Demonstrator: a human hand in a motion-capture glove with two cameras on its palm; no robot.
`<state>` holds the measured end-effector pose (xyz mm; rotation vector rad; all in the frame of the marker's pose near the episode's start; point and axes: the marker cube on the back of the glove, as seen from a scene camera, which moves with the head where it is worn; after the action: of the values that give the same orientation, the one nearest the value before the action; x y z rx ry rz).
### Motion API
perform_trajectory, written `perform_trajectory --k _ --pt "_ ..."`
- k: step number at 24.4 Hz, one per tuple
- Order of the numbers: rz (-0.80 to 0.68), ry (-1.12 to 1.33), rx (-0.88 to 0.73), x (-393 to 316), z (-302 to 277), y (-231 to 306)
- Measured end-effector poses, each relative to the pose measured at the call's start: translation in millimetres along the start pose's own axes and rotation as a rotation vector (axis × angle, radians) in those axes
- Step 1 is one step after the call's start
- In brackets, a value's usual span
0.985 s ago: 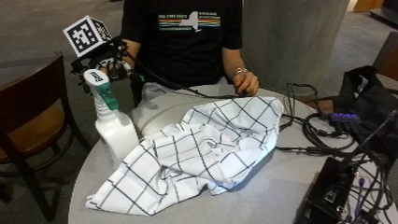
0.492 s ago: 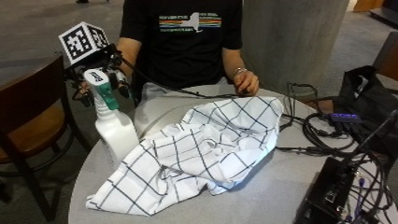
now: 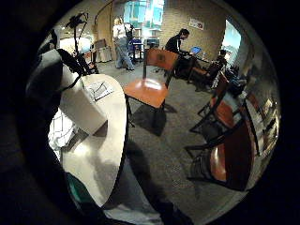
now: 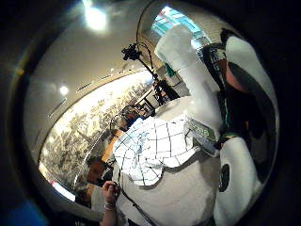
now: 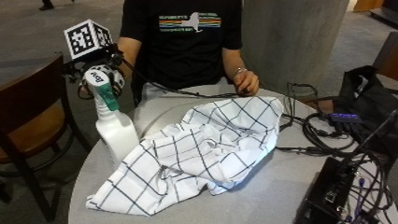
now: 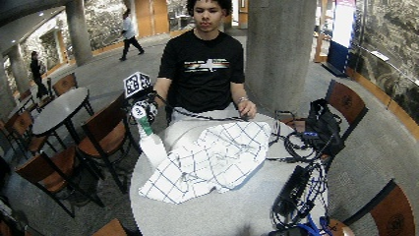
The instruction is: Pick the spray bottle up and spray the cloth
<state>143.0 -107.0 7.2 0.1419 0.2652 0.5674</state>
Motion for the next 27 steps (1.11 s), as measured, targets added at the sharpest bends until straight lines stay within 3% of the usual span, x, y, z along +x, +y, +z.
perform_trajectory --k 21,27 --pt "0.048 -0.044 -0.271 -6 -2 10" --pt "0.089 -0.130 -0.279 -10 -2 8"
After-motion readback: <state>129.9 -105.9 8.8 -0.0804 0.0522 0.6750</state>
